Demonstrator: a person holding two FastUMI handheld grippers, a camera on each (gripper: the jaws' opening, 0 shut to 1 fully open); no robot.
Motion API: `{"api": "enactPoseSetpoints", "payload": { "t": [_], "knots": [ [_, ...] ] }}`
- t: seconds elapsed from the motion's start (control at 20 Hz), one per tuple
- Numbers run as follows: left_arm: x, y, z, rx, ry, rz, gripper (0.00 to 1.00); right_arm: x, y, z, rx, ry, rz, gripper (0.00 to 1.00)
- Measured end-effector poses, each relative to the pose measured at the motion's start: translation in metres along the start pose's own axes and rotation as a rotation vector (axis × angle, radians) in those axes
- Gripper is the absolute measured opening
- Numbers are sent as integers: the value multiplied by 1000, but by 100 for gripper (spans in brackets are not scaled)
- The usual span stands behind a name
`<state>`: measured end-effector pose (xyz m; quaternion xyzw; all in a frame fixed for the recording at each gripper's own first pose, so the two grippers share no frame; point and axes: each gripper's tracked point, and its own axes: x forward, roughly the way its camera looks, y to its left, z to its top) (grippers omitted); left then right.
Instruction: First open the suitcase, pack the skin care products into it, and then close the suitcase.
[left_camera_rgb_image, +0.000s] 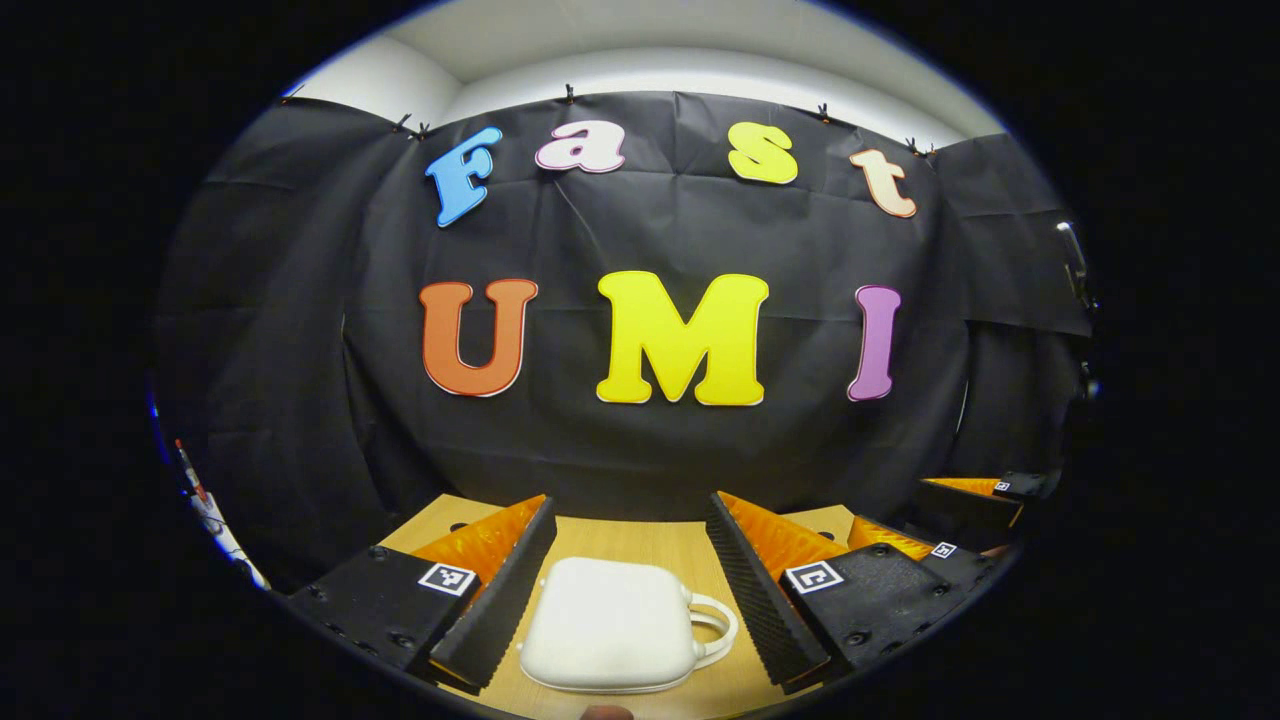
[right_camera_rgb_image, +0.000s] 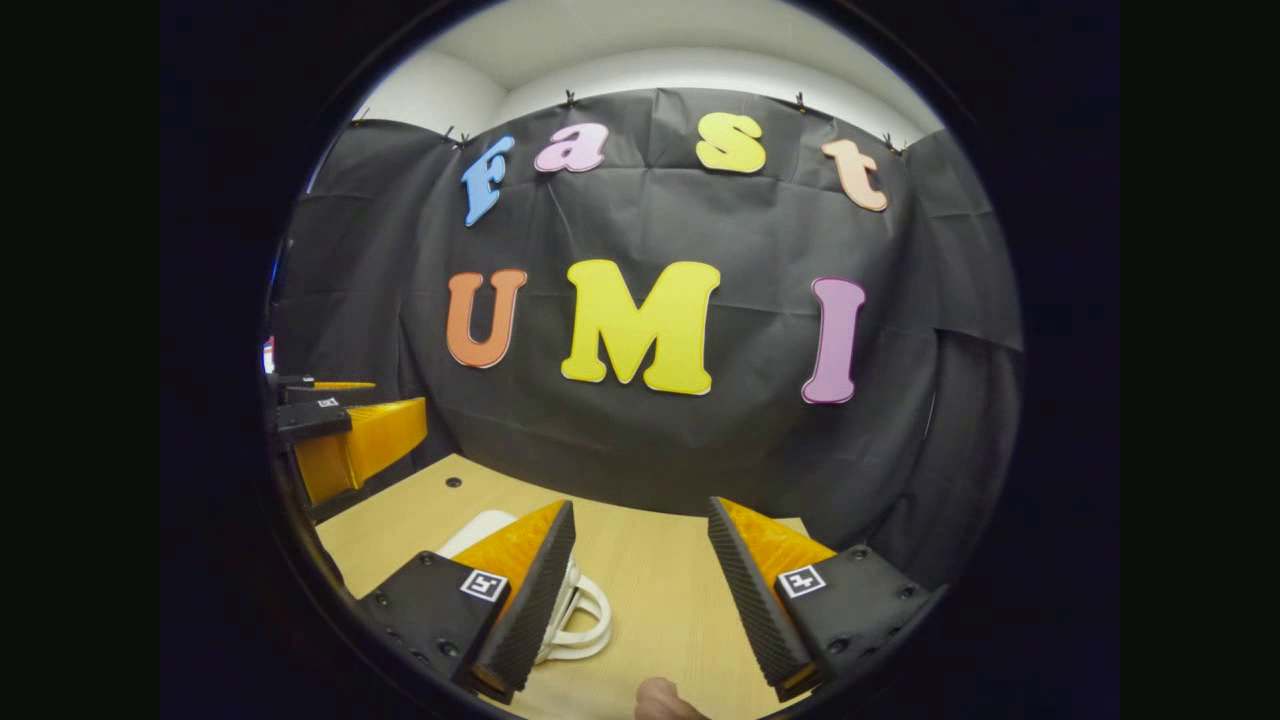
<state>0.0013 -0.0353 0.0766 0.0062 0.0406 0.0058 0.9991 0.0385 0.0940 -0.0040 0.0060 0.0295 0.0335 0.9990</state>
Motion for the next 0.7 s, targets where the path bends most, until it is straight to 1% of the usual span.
{"api": "enactPoseSetpoints", "payload": {
  "t": [0.05,0.1,0.15,0.2,0.3,0.4,0.45,0.7],
  "knots": [
    [0,-2,-2,0,9,-10,96,1,-1,-2,-6,4,-2,77],
    [1,-5,-5,0,15,-18,96,2,-1,-5,-8,9,-4,79],
    [2,-6,-8,0,21,-21,96,2,-1,-6,-10,15,-6,77],
    [4,-9,-8,-2,25,-31,96,2,-2,-8,-13,18,-11,80],
    [6,-13,-11,0,33,-46,96,4,-6,-9,-17,24,-20,79],
    [8,-13,-11,9,29,-51,96,5,-8,-13,-18,33,-29,77],
    [9,-14,-9,11,27,-54,96,5,-9,-15,-20,38,-33,79],
    [14,-13,-11,20,35,-64,96,10,-10,-15,-11,45,-44,79]
  ]
}}
